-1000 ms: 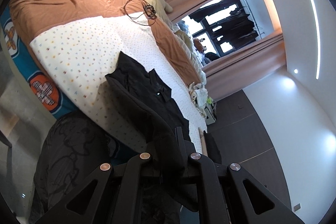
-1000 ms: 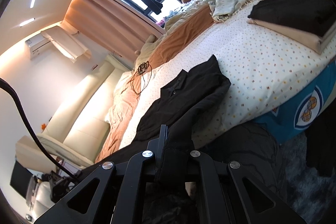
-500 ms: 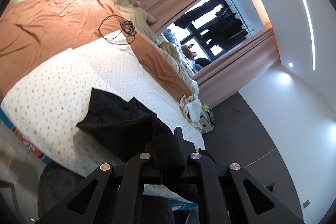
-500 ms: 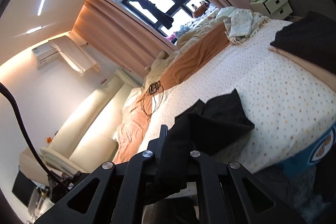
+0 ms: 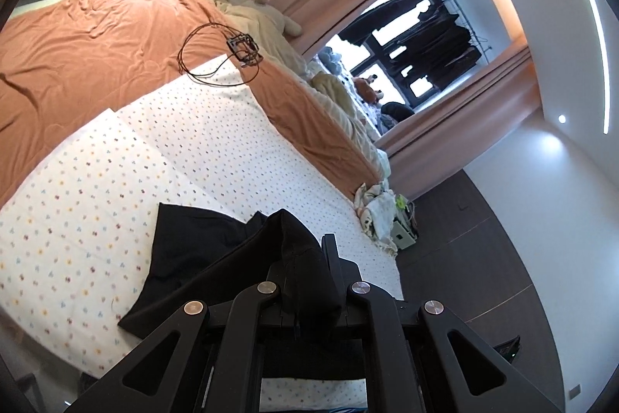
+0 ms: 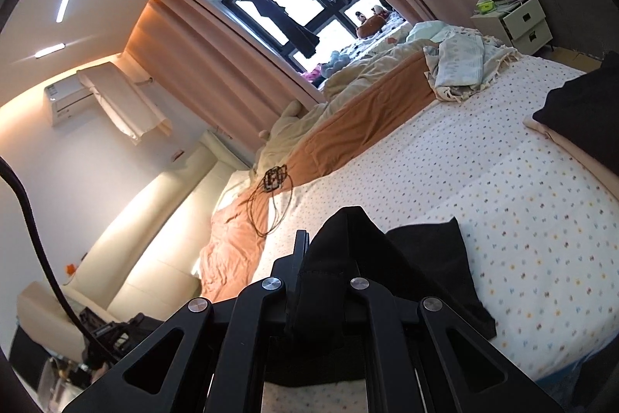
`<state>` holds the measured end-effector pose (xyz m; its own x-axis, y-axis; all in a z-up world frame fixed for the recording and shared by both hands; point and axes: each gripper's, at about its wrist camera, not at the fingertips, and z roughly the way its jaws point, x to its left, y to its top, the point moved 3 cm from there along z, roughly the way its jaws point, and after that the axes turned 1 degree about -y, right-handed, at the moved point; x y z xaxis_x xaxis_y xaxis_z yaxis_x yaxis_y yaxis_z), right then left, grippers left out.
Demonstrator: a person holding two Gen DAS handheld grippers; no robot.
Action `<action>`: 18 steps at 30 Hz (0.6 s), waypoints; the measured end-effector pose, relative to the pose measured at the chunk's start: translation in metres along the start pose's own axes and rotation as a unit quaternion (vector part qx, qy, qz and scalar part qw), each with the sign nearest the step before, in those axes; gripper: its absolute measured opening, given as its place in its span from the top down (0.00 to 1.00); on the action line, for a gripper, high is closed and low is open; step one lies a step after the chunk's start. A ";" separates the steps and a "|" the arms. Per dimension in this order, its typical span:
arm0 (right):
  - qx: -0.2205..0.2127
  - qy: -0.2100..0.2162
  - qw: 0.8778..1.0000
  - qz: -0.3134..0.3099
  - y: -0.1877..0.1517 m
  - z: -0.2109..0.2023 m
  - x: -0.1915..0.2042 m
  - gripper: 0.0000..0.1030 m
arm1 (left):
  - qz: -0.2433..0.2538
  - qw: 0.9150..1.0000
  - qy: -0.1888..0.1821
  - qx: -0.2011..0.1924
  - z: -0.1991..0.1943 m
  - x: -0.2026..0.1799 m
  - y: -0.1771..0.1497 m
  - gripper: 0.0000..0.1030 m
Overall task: Fold large clothes
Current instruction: 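Lower the folded hem onto the collar end with both tools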
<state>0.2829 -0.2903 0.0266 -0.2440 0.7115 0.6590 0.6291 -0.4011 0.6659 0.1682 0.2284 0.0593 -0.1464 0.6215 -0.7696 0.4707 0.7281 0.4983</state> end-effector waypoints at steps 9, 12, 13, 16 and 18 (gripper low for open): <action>0.041 -0.036 0.998 0.028 0.015 0.083 -0.036 0.94 | -0.029 0.999 0.035 0.027 0.084 0.042 0.022 0.92; 0.056 -0.049 0.997 0.031 0.015 0.108 -0.047 0.94 | -0.047 0.997 0.053 0.041 0.110 0.064 0.024 0.92; 0.063 -0.053 0.996 0.033 0.014 0.118 -0.050 0.94 | -0.052 0.996 0.059 0.046 0.119 0.072 0.026 0.92; 0.082 -0.067 0.993 0.042 0.012 0.147 -0.065 0.94 | -0.061 0.993 0.075 0.063 0.149 0.093 0.029 0.92; 0.093 -0.078 0.991 0.049 0.011 0.168 -0.075 0.94 | -0.064 0.992 0.084 0.070 0.165 0.106 0.031 0.92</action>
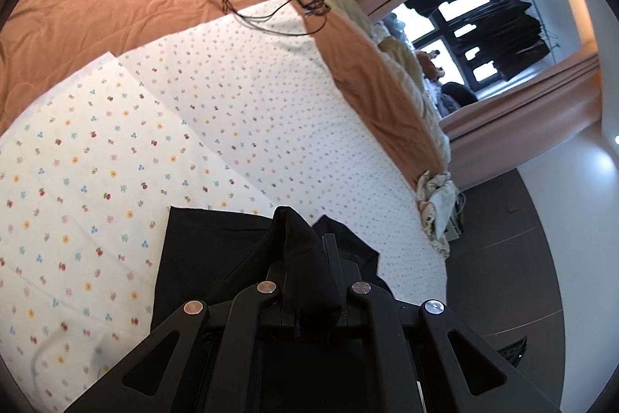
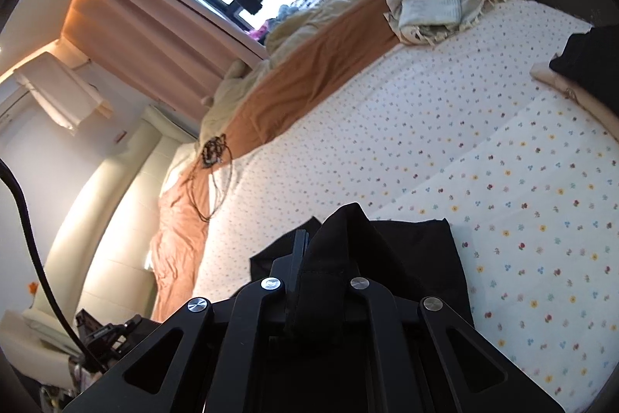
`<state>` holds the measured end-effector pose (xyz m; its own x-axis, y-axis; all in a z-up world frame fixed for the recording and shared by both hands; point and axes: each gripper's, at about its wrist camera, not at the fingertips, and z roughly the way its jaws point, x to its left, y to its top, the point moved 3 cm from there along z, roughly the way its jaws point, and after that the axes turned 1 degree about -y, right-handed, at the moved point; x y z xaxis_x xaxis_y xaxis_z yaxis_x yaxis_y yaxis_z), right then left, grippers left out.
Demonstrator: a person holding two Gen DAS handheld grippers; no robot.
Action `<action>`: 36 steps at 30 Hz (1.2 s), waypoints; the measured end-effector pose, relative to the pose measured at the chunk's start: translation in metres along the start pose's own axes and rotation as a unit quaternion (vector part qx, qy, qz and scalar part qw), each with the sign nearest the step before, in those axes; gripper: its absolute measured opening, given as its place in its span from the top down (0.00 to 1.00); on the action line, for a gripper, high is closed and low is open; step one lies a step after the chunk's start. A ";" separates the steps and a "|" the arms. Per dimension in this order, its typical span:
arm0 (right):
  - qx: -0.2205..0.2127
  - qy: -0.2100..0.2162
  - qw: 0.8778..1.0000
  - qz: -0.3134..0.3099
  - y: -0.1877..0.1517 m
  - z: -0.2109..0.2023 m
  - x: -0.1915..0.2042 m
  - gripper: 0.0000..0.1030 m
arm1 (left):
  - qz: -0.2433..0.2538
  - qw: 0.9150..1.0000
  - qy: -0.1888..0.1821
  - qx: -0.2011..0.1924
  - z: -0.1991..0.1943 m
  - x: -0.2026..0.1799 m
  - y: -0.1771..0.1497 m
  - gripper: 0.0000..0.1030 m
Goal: Fold large clothes
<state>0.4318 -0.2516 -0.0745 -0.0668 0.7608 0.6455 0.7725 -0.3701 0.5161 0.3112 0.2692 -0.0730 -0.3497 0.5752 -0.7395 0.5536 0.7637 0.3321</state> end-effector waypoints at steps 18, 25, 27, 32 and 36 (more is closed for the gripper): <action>0.032 -0.062 0.998 -0.005 0.019 0.064 -0.023 0.32 | 0.035 0.998 0.055 0.005 0.037 0.022 0.023 0.25; 0.047 -0.111 0.991 -0.062 -0.009 0.054 -0.028 0.32 | 0.069 0.994 0.086 0.012 0.024 0.046 -0.009 0.29; 0.056 -0.129 0.986 -0.085 -0.022 0.051 -0.031 0.32 | 0.085 0.992 0.096 0.017 0.020 0.052 -0.021 0.34; 0.068 -0.172 0.975 -0.123 -0.041 0.047 -0.047 0.32 | 0.126 0.983 0.121 0.046 0.026 0.062 -0.045 0.46; 0.085 -0.188 0.970 -0.127 -0.049 0.053 -0.062 0.54 | 0.140 0.978 0.142 0.063 0.038 0.070 -0.053 0.81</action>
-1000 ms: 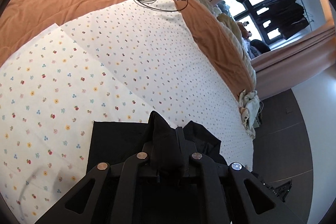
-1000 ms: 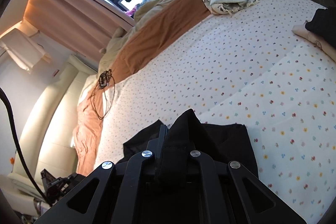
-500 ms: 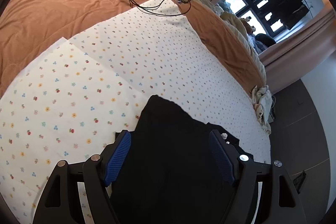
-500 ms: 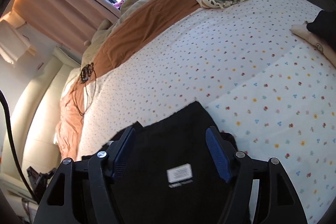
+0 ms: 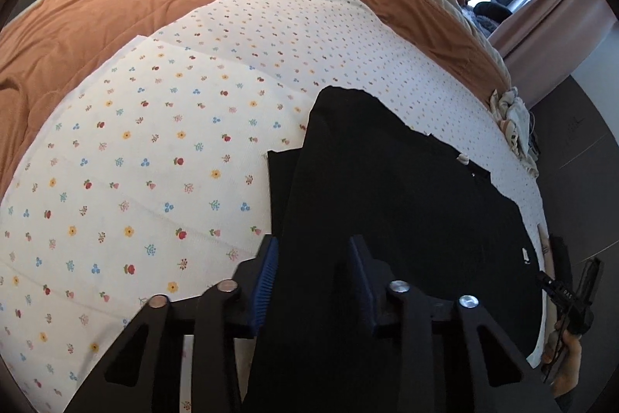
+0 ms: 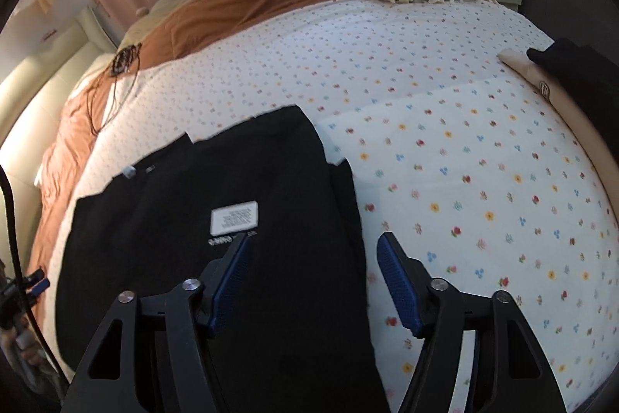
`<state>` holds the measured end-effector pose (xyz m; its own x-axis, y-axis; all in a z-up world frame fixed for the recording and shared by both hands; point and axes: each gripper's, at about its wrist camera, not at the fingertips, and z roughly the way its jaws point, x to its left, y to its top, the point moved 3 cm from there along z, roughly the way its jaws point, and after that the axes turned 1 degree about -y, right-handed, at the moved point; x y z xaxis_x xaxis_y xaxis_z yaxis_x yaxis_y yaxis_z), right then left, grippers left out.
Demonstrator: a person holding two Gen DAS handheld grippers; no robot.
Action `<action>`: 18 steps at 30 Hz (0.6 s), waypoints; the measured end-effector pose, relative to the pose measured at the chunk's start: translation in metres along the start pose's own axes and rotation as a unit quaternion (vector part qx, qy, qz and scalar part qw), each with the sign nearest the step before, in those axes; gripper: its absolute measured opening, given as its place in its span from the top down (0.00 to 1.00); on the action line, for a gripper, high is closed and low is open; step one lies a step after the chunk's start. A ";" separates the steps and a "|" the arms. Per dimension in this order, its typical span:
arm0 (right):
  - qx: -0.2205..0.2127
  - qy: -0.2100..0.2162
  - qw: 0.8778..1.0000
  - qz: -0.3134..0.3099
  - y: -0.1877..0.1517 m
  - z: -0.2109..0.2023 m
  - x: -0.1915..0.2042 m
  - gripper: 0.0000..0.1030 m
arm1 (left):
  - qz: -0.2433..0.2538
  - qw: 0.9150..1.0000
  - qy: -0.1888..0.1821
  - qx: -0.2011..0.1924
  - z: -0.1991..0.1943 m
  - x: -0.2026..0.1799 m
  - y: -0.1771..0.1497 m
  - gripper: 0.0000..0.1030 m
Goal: Fold large clothes
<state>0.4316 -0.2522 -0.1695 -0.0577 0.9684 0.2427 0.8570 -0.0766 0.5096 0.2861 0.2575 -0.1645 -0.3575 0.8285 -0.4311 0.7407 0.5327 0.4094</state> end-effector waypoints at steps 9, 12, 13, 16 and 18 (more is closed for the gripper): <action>-0.022 -0.009 1.000 -0.004 0.008 0.000 0.004 0.97 | -0.006 1.000 0.011 -0.021 0.004 -0.001 0.017 1.00; -0.022 -0.009 1.000 0.001 0.013 0.005 0.003 0.97 | -0.015 1.000 0.014 -0.015 0.006 0.001 0.020 1.00; -0.021 -0.009 1.000 0.003 0.015 0.007 0.003 0.97 | -0.019 1.000 0.005 -0.009 0.006 0.001 0.019 1.00; -0.015 -0.016 1.000 0.006 0.017 0.012 0.004 0.97 | -0.021 1.000 -0.014 0.003 0.003 0.000 0.012 0.99; -0.006 -0.018 1.000 0.013 0.017 0.013 0.004 0.96 | -0.013 1.000 -0.015 0.008 -0.003 -0.001 0.006 0.88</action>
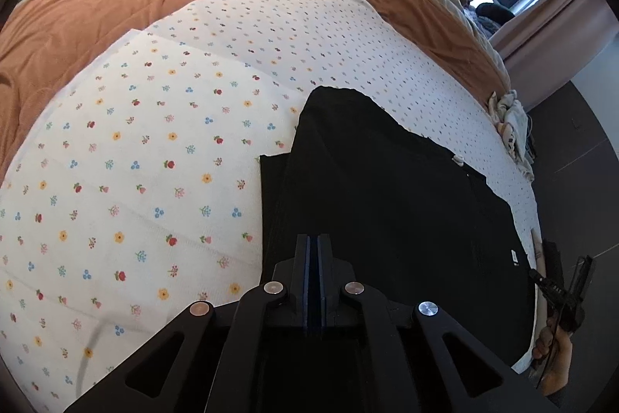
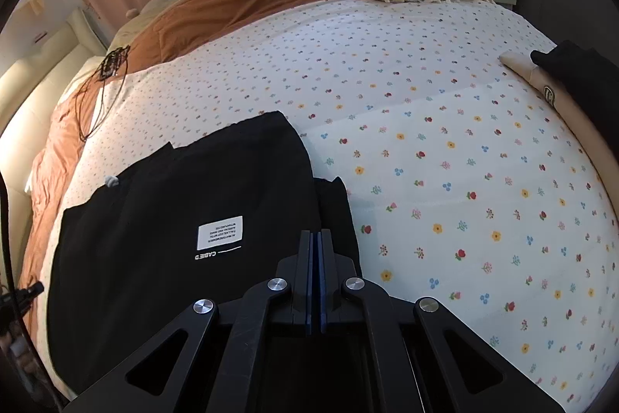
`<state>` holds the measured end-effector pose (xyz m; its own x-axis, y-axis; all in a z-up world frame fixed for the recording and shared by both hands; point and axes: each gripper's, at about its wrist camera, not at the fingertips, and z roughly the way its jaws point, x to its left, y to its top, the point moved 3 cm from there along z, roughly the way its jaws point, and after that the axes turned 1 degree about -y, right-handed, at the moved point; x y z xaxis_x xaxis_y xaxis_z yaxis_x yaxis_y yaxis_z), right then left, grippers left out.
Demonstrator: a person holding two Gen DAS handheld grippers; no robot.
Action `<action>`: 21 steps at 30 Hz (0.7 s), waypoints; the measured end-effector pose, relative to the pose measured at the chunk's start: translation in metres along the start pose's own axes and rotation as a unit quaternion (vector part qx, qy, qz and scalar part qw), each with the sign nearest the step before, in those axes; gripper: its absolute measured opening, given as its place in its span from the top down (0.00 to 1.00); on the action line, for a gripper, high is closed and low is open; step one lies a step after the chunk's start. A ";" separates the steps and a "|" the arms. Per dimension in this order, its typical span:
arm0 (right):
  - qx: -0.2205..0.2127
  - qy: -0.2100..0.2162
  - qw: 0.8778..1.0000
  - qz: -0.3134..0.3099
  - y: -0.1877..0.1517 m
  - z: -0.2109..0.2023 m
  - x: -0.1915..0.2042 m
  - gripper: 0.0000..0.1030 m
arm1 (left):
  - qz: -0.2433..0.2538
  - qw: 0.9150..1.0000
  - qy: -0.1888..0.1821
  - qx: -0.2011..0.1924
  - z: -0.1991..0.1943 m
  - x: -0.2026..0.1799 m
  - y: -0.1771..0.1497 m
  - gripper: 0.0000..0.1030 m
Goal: Fold large clothes
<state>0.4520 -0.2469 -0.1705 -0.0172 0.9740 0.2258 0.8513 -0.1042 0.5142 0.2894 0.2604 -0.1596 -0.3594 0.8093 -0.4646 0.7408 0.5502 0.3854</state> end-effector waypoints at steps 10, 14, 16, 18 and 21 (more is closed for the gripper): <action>-0.046 0.004 0.997 -0.056 -0.013 -0.050 0.041 0.47 | -0.020 0.999 -0.015 -0.037 -0.047 0.019 -0.037 0.25; -0.034 0.037 0.995 -0.088 -0.031 -0.060 0.076 0.47 | -0.033 0.999 -0.013 -0.029 -0.052 0.030 -0.062 0.25; -0.021 0.056 0.992 -0.108 -0.046 -0.062 0.096 0.47 | -0.044 0.999 -0.022 -0.022 -0.051 0.034 -0.075 0.27; -0.005 0.072 0.990 -0.122 -0.062 -0.062 0.115 0.47 | -0.054 0.998 -0.029 -0.012 -0.050 0.038 -0.088 0.32; 0.013 0.090 0.985 -0.147 -0.087 -0.062 0.140 0.47 | -0.072 0.997 -0.037 0.001 -0.051 0.045 -0.104 0.40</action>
<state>0.3434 -0.1140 -0.1323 -0.3567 0.9093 0.2144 0.8088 0.1857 0.5580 0.1669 0.2505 -0.1799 -0.4189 0.7042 -0.5733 0.6851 0.6595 0.3093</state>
